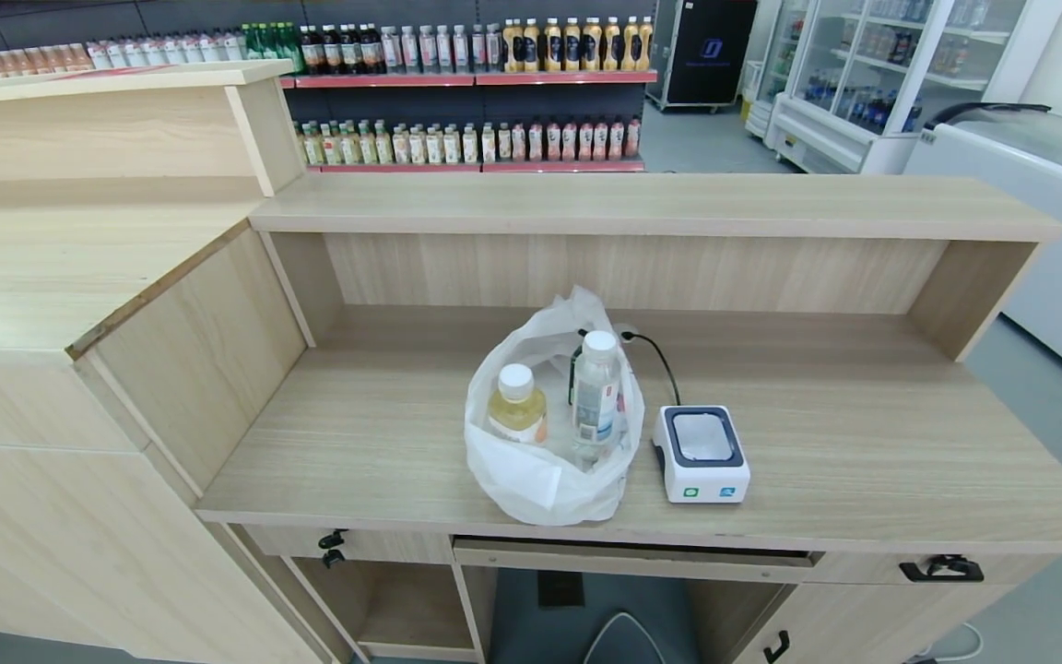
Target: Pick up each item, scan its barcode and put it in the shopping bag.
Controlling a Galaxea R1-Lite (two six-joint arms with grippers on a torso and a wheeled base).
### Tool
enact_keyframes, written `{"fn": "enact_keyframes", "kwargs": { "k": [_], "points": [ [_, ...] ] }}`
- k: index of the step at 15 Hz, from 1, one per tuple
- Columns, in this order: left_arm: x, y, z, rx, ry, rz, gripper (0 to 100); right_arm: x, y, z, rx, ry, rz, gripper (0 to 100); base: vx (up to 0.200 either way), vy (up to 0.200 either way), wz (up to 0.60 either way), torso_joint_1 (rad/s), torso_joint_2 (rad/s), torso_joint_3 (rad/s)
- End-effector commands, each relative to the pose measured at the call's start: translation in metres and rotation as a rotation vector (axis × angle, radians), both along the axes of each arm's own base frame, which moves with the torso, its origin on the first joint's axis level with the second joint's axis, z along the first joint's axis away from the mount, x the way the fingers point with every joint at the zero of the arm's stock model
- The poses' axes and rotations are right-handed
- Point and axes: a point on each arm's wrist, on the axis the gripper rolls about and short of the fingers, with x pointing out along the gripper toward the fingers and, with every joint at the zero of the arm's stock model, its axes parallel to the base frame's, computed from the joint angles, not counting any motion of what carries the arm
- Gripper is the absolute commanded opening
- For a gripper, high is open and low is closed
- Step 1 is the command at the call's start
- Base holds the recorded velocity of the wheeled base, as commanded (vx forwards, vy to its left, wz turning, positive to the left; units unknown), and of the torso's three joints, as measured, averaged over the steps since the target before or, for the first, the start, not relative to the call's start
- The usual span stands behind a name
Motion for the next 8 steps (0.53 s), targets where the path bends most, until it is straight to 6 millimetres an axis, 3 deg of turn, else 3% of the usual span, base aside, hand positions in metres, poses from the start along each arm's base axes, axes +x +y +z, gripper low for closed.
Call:
{"fn": "enact_keyframes", "kwargs": {
  "k": [1,8],
  "points": [
    [0.0000,0.0000,0.0000,0.001,0.000,0.001,0,-0.0022,-0.0001,-0.0011,0.001,-0.028,0.007,100,0.000,0.000,0.00,0.000,0.00,0.000],
    [0.0000,0.0000,0.0000,-0.001,0.000,0.001,0,-0.0023,-0.0001,-0.0008,0.090,-0.036,0.012,100,0.000,0.000,0.00,0.000,0.00,0.000]
  ]
}}
